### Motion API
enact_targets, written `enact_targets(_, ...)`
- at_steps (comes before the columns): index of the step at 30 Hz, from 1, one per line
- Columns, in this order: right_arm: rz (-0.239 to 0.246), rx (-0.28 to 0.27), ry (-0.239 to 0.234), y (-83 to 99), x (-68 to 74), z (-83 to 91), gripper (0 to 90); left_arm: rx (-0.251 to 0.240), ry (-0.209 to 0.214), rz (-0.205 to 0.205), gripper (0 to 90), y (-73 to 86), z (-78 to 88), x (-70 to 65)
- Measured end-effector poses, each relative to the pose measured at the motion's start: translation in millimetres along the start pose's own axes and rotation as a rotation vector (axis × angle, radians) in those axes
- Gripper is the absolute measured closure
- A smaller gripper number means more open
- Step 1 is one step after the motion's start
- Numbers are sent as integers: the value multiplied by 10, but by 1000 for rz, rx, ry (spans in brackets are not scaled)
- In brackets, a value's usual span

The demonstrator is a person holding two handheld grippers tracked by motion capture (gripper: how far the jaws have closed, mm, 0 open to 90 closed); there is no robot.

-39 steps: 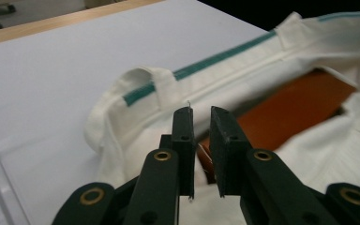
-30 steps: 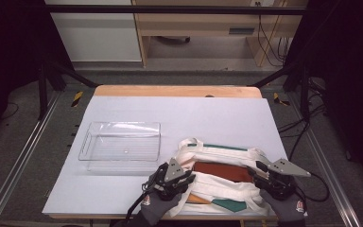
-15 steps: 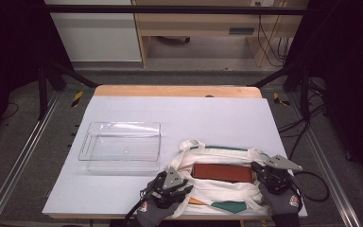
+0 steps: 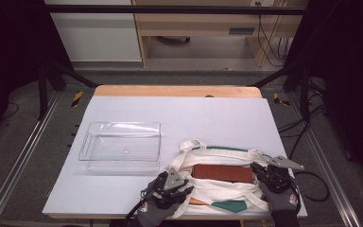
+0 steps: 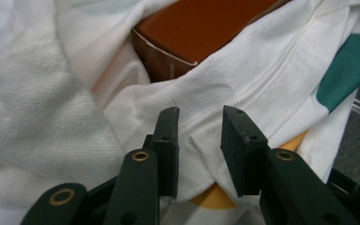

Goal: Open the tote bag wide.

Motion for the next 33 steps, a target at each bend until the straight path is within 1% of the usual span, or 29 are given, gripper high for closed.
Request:
enact_targets(1,-16,-13,-7,-20,-2,30,798,-7,2,3,644,-40,28,15)
enact_targets(3,-13,-72,-6,-104,-15,142,755,-43,-10,0,633,-135,98,46)
enact_targets(5,-13,-109,-14,-175,-9,235,706,-77,-23,-4,618,-255,163,90)
enact_targets(6,-2,-129,-23,-221,17,293,695,-86,-29,-5,617,-293,181,109)
enact_targets(7,5,-136,-35,-243,42,324,694,-101,-35,-6,617,-354,191,142)
enact_targets(8,11,-146,-62,-272,105,367,698,-110,-40,-5,619,-390,184,163)
enact_targets(9,14,-147,-82,-282,161,384,702,-114,-46,-3,623,-437,160,192)
enact_targets(10,24,-142,-118,-286,246,394,705,-110,-49,-6,633,-479,116,220)
enact_targets(11,33,-129,-148,-281,347,392,706,-92,-68,-29,640,-522,46,261)
enact_targets(12,49,-116,-192,-269,488,380,704,-76,-86,-42,644,-545,-21,296)
enact_targets(13,54,-100,-233,-256,609,361,699,-55,-83,-38,651,-555,-87,331)
enact_targets(14,72,-89,-266,-240,727,333,687,-47,-80,-32,652,-558,-132,354)
enact_targets(16,99,-65,-305,-218,909,276,646,-37,-94,-28,661,-552,-213,396)
enact_targets(18,125,-55,-342,-204,1062,204,598,-35,-99,-22,666,-540,-255,413)
enact_targets(20,140,-42,-364,-189,1167,134,547,-14,-109,-28,679,-515,-300,424)
enact_targets(21,146,-38,-364,-179,1196,106,524,0,-116,-33,691,-500,-318,425)
enact_targets(23,140,-22,-374,-149,1237,59,507,25,-121,-49,716,-457,-349,424)
enact_targets(25,147,-21,-379,-125,1269,30,504,29,-125,-59,736,-423,-360,420)
enact_targets(27,153,-5,-387,-107,1296,6,531,33,-128,-58,758,-411,-366,423)
enact_targets(30,192,31,-371,-42,1327,-33,633,55,-140,-68,814,-388,-394,428)
enact_targets(31,196,39,-364,-24,1331,-41,697,62,-142,-65,843,-379,-409,430)
enact_targets(32,205,44,-353,-18,1323,-42,794,67,-147,-62,855,-378,-417,438)
enact_targets(33,199,33,-335,-30,1310,-24,876,66,-151,-52,862,-382,-420,442)
Point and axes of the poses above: each handheld gripper's, and its own axes: z roughly backward along the jaws, y roughly out of its underside, x roughly to its left, the point moved 4 cm from there along -z, roughly forward along the jaws, and after that the axes turned 7 degrees about -x, right-handed, at the moved point
